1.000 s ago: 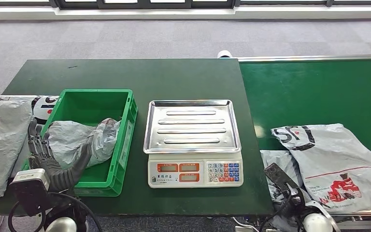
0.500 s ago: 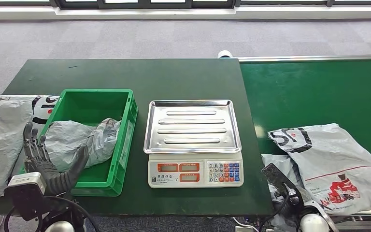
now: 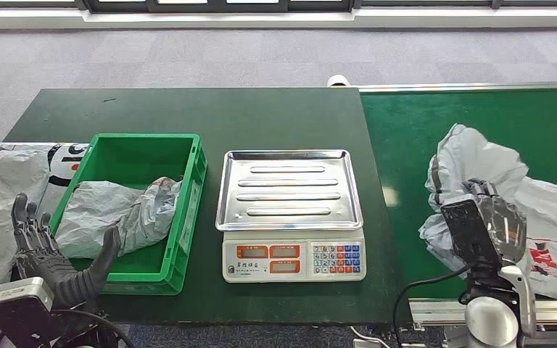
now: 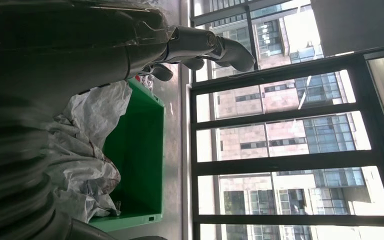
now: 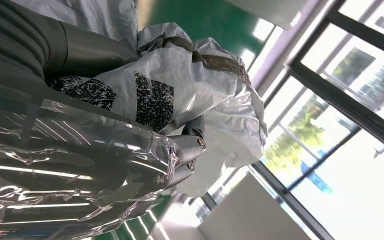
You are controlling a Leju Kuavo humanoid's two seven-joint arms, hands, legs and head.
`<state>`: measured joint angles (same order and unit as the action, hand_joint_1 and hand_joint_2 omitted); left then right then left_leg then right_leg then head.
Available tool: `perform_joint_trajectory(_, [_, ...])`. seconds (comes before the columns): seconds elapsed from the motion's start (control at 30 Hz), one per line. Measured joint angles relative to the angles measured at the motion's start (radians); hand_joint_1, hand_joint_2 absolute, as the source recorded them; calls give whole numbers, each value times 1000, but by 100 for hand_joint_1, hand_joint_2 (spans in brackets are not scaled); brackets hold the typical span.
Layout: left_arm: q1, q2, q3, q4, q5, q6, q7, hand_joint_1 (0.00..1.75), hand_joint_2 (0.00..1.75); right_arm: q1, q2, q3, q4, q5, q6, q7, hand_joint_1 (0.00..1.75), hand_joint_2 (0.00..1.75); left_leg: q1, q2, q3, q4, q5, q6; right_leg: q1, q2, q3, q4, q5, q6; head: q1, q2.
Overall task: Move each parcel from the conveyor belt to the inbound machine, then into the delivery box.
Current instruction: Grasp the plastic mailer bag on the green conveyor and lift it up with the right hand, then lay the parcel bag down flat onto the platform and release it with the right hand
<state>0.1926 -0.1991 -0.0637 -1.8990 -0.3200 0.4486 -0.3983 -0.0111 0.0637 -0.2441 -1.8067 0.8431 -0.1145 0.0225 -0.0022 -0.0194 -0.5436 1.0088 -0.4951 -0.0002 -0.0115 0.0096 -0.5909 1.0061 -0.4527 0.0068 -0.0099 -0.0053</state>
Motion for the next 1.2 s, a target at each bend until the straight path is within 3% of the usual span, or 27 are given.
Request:
perform_joint_trajectory(0.13, [0,-1,0,0,-1,0,0,0,175,-4,0,1,-11,3,-3,-2,175,175,0,0,0,0,0,0,0,0,0,0,0,0,0,0])
perform_joint_trajectory(0.47, [-4,-3,-2,13,4,-3,-8,0,175,-78,-13,62,-21,76,-131,-94,175,175,0,1,-4,0,0,0,0,1,1,0,0,0,0,0])
perform_joint_trajectory(0.7, [-39,-3,-14,43,8,-10,-9,0,175,-168,-17,226,73,126,-92,-109,175,175,1,2,2,0,1,-1,1,3,0,0,1,-1,0,0])
perform_joint_trajectory(0.97, [-43,-2,-21,62,11,-11,-9,0,175,-190,-27,281,109,124,-88,-104,175,175,1,1,1,0,1,-1,0,2,0,0,1,0,0,0])
perform_joint_trajectory(1.2, [-75,7,-63,101,19,-20,-22,0,175,-282,-20,405,265,107,22,-147,175,175,1,3,-5,0,1,-2,1,3,0,0,1,-1,0,0])
